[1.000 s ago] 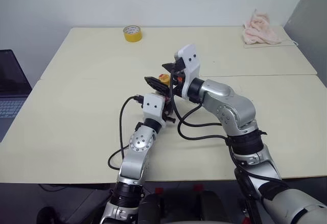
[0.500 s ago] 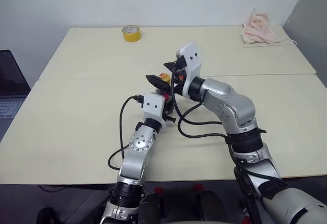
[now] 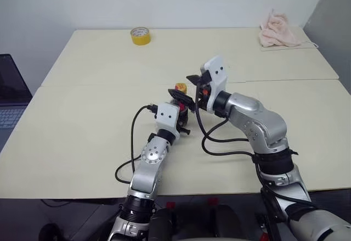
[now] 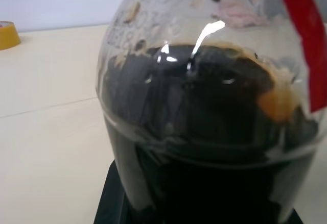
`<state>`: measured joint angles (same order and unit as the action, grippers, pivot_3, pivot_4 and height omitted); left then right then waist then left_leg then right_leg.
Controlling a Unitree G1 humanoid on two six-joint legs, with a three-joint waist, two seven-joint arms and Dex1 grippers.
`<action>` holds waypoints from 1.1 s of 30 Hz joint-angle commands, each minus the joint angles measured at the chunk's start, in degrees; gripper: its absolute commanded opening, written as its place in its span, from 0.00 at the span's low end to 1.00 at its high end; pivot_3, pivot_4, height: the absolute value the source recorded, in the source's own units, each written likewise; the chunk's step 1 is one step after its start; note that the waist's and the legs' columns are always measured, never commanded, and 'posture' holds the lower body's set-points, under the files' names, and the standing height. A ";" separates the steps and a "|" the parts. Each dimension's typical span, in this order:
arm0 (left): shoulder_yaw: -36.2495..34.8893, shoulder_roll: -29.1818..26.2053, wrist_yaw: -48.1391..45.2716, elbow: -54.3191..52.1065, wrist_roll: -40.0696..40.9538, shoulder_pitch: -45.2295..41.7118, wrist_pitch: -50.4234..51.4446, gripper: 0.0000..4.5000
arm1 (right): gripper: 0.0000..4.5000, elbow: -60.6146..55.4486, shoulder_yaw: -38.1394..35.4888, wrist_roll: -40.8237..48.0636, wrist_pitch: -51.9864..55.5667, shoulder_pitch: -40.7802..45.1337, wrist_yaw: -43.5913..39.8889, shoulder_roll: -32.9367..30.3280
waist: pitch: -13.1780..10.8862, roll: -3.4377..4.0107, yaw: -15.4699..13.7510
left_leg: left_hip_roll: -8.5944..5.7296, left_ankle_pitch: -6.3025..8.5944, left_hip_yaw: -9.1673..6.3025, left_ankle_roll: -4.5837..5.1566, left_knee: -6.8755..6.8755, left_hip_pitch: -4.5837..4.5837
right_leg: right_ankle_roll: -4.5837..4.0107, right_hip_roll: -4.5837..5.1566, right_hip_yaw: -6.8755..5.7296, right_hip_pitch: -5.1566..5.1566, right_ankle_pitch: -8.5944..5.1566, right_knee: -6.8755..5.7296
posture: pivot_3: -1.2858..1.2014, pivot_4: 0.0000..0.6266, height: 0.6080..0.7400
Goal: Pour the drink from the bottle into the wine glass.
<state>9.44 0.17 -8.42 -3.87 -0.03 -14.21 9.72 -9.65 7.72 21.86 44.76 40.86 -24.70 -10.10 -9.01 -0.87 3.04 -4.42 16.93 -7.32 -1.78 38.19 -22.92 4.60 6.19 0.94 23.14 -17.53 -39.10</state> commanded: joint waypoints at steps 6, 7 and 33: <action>-1.17 -0.10 0.41 -3.55 0.39 -0.84 -2.71 0.20 | 1.00 -4.35 -4.10 1.29 1.85 -2.94 0.52 -3.83 | 0.00 0.00 -0.01 | -0.01 0.00 0.00 0.00 0.01 -0.01 | 0.00 0.00 0.00 0.00 0.00 0.00 | 0.52 0.24 1.00; -1.17 -0.13 0.41 -3.62 0.38 -0.78 -2.70 0.20 | 1.00 -4.64 -4.12 1.49 1.98 -3.26 0.52 -4.21 | 0.00 0.00 -0.01 | -0.01 0.00 0.00 0.00 0.01 -0.01 | 0.00 0.00 0.00 0.00 0.00 0.00 | 0.52 0.24 1.00; -1.64 -0.12 0.37 -4.00 -0.10 -0.33 -2.70 0.20 | 1.00 -8.01 -2.26 7.28 6.22 -0.12 -3.02 -2.47 | 0.00 -0.01 -0.03 | -0.01 0.00 0.03 0.00 0.02 -0.01 | 0.00 0.01 0.01 -0.01 0.00 0.01 | 0.52 0.24 1.00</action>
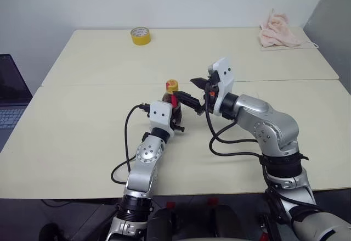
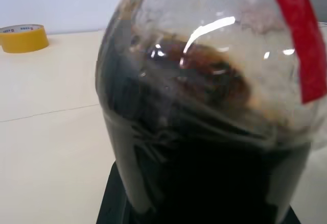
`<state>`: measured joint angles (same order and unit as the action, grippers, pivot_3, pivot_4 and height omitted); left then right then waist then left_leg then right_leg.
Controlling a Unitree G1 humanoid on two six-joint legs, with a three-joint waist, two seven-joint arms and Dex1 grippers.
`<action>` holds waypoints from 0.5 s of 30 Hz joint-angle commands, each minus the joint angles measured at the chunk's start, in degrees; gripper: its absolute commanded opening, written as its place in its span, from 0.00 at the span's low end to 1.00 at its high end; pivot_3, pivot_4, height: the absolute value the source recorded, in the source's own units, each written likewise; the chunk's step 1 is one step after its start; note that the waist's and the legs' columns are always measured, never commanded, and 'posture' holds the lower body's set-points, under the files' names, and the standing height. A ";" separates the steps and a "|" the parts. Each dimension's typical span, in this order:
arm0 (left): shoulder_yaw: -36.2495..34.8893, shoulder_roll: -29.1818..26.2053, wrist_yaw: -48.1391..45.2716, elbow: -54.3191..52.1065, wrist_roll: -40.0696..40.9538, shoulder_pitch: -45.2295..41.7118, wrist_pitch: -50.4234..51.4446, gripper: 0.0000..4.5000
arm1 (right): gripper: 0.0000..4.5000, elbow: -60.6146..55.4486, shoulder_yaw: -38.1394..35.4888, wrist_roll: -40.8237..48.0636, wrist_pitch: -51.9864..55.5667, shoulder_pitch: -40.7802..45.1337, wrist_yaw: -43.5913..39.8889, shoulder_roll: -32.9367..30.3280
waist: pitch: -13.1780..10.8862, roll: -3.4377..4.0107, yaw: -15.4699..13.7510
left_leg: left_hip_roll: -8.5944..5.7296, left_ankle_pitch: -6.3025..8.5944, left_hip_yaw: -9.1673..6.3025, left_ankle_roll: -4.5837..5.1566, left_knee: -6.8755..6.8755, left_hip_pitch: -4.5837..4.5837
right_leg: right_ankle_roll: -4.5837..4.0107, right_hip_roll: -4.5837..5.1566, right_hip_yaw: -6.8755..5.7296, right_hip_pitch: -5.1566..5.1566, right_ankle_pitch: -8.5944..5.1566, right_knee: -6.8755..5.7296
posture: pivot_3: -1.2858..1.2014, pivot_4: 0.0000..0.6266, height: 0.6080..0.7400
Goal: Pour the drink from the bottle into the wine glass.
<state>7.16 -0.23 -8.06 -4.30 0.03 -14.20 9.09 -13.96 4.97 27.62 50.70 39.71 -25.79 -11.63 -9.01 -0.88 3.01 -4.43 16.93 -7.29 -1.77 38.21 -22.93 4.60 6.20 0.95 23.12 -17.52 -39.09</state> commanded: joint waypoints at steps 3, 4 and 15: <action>0.52 0.21 0.09 -3.56 -0.10 -0.34 -2.05 0.20 | 1.00 -4.49 1.12 2.19 0.72 0.13 -4.01 -3.04 | 0.00 0.00 -0.02 | 0.00 0.00 0.00 0.00 0.00 0.00 | 0.00 0.00 0.00 0.00 0.00 0.00 | 0.52 0.24 1.00; 0.51 0.18 0.10 -3.50 -0.08 -0.37 -2.04 0.20 | 1.00 -4.51 1.23 2.27 0.70 0.17 -4.40 -3.26 | 0.00 0.00 -0.02 | 0.00 0.00 0.00 0.00 0.01 0.00 | 0.00 0.00 0.00 0.00 0.00 0.00 | 0.52 0.24 1.00; 0.66 0.43 0.15 -3.00 -0.10 -0.62 -2.20 0.20 | 1.00 1.61 2.06 -1.73 -1.30 6.45 -0.12 1.68 | 0.00 0.00 0.17 | 0.01 0.00 -0.02 0.00 0.00 0.00 | 0.00 0.00 -0.01 0.01 0.00 -0.02 | 0.52 0.24 1.00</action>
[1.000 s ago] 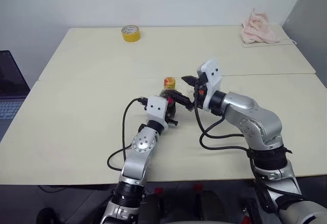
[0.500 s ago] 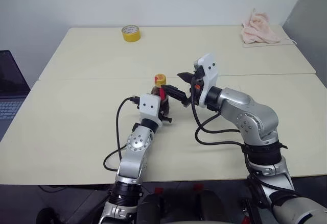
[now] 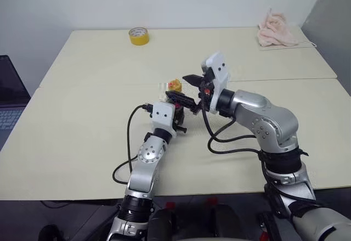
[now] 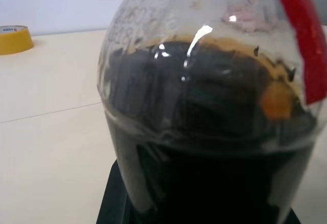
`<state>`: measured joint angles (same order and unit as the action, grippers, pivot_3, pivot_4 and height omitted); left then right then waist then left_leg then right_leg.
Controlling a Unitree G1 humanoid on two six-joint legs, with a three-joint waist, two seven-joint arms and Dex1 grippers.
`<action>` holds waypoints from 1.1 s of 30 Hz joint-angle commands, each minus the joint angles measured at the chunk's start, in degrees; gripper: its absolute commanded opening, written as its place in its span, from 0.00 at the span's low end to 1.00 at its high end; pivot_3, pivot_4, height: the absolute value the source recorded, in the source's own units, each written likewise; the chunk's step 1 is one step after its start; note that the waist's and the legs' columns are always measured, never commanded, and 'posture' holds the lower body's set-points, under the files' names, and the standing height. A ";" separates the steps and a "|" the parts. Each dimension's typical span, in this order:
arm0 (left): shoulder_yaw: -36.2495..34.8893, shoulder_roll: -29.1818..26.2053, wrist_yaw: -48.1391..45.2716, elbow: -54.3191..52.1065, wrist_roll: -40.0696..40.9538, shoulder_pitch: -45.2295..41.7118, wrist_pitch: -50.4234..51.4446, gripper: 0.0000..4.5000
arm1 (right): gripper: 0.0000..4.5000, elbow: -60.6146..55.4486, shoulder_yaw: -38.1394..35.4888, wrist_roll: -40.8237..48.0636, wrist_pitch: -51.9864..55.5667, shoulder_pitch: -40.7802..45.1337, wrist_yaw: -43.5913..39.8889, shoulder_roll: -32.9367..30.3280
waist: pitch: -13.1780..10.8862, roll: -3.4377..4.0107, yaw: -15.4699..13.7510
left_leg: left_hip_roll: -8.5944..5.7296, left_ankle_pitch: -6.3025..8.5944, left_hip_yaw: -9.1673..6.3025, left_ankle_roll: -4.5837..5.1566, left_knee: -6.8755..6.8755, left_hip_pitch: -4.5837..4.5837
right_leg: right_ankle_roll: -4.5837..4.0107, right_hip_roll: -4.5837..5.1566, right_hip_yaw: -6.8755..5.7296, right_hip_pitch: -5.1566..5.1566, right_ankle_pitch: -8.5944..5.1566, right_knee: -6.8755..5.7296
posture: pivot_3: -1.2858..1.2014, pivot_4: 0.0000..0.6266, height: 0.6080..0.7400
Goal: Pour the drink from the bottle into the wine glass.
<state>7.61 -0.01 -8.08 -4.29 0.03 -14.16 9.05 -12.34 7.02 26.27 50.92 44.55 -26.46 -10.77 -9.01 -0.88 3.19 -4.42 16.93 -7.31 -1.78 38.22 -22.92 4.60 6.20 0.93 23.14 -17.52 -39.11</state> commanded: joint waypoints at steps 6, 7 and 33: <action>0.06 0.23 0.34 -3.10 -0.15 -0.64 -2.13 0.20 | 1.00 1.84 -0.14 -0.74 -1.66 3.36 1.06 2.36 | 0.00 0.00 0.02 | -0.01 0.00 0.01 0.00 0.01 -0.01 | 0.00 0.01 0.01 0.00 0.00 0.00 | 0.52 0.24 1.00; 0.05 0.25 0.36 -3.08 -0.16 -0.64 -2.13 0.20 | 1.00 2.24 -0.17 -0.87 -1.57 3.68 1.37 2.62 | 0.00 0.00 0.04 | 0.00 0.00 0.01 0.00 0.01 0.00 | 0.00 0.01 0.00 0.00 0.00 0.00 | 0.52 0.24 1.00; 0.20 0.50 0.60 -3.28 -0.21 -0.43 -2.02 0.20 | 1.00 9.81 -0.81 -3.30 -2.87 7.16 3.94 6.73 | 0.01 0.01 0.07 | -0.01 0.00 0.00 0.00 0.01 -0.01 | -0.01 0.01 0.01 0.01 0.00 -0.01 | 0.52 0.24 1.00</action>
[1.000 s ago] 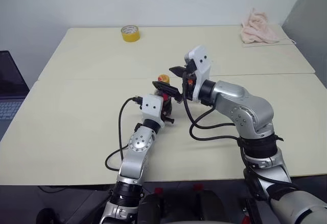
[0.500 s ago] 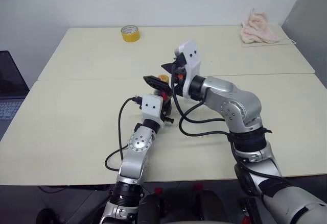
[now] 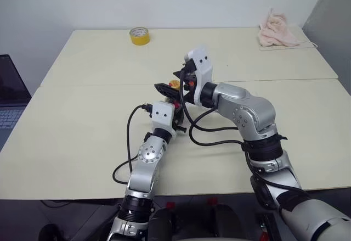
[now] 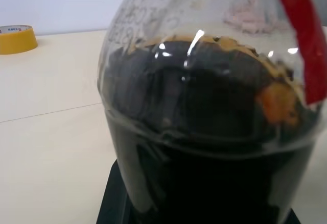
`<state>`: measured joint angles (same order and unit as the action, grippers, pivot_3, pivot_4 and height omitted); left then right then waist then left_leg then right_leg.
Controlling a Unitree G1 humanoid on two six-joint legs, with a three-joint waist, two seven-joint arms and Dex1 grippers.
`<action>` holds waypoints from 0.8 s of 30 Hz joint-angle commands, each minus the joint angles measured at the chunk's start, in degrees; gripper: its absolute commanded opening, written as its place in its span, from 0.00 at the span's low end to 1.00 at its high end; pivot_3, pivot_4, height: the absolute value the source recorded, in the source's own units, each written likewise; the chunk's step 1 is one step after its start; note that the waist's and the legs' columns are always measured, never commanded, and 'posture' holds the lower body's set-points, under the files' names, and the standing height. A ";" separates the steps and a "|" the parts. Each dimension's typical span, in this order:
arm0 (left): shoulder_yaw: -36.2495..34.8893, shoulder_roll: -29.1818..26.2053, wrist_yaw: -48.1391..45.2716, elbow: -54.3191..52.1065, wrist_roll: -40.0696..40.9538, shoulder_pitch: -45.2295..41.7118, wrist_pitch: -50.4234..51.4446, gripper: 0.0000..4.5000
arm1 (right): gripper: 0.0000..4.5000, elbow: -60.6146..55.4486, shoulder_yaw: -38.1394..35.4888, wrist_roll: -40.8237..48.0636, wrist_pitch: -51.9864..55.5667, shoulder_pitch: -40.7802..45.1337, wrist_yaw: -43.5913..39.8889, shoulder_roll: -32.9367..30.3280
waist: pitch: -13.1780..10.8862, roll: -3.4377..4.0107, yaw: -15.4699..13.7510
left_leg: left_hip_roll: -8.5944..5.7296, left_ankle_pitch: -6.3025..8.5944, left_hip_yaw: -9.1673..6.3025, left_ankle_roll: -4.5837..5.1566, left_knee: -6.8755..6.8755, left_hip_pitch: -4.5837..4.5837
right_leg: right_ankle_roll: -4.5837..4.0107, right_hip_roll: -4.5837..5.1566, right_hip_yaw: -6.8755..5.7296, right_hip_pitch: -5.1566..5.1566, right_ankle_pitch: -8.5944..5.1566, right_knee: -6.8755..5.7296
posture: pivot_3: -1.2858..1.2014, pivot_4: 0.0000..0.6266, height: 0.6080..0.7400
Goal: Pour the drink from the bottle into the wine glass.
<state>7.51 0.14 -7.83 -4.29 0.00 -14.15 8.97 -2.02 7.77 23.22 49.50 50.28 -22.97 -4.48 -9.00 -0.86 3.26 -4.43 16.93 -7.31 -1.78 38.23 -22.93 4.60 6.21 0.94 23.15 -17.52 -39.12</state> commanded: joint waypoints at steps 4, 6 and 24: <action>0.29 0.30 0.27 -3.38 -0.12 -0.44 -1.84 0.20 | 1.00 0.14 -2.06 -0.30 -1.79 1.64 1.30 0.71 | 0.00 0.00 0.00 | 0.00 0.00 0.00 0.00 0.00 0.00 | 0.00 0.00 0.00 0.00 0.00 0.00 | 0.52 0.24 1.00; 0.29 0.28 0.23 -3.34 -0.12 -0.45 -1.87 0.20 | 1.00 0.51 -2.23 -0.44 -1.97 1.70 1.49 0.83 | 0.00 0.00 0.00 | 0.00 0.00 0.00 0.00 0.00 0.00 | 0.00 0.00 0.00 0.00 0.00 0.00 | 0.52 0.24 1.00; 0.30 0.14 0.32 -3.35 -0.14 -0.42 -1.97 0.20 | 1.00 -1.66 -4.20 0.57 -0.18 -0.99 0.56 -2.79 | 0.00 0.00 0.01 | 0.00 0.00 0.00 0.00 0.00 -0.01 | 0.00 0.00 0.01 0.00 0.00 -0.01 | 0.52 0.24 1.00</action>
<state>8.45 0.14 -8.02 -4.29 -0.14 -14.15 8.98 -1.06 5.90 23.78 49.43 49.65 -22.58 -6.00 -9.00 -0.86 3.27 -4.42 16.93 -7.31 -1.78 38.23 -22.93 4.59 6.21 0.94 23.15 -17.52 -39.13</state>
